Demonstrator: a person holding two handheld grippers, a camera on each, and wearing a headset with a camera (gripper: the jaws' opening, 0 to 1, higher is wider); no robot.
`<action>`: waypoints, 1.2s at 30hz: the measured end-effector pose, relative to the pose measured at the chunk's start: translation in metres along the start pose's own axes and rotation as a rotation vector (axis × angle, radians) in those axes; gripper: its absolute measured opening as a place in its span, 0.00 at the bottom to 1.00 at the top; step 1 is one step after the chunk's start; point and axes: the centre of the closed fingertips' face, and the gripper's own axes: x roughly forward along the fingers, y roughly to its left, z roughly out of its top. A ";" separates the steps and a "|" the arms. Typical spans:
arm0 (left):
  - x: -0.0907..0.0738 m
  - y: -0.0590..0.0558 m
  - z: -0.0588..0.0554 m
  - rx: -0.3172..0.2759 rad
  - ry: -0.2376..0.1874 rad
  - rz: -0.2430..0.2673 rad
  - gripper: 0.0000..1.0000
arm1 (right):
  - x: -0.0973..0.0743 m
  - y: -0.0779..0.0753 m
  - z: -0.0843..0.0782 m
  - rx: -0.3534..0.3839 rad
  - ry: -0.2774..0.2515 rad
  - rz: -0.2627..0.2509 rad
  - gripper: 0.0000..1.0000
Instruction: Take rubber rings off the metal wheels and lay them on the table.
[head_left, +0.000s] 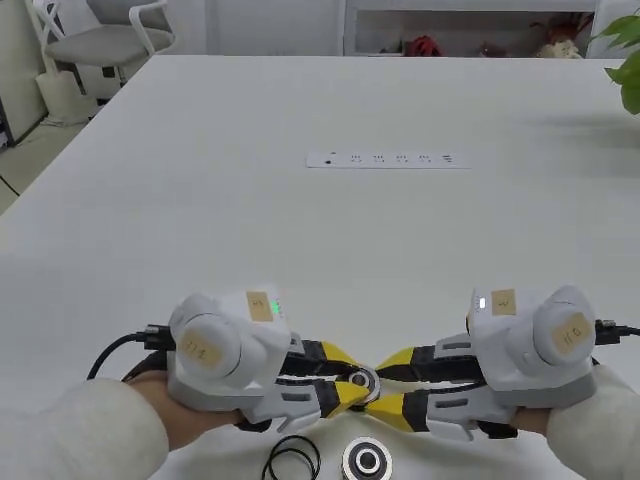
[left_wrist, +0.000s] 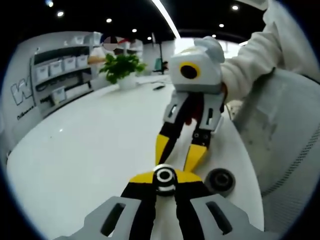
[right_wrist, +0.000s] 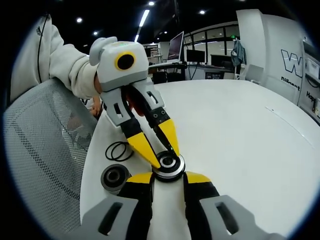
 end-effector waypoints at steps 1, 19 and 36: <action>0.000 0.000 0.000 0.000 -0.001 0.000 0.15 | 0.000 0.001 0.000 -0.001 0.002 0.001 0.21; 0.001 -0.002 0.000 0.008 -0.003 0.005 0.14 | -0.005 0.002 -0.004 -0.004 0.036 0.006 0.14; 0.001 -0.001 -0.001 0.015 -0.014 0.005 0.14 | -0.005 0.006 -0.004 0.045 0.031 0.020 0.18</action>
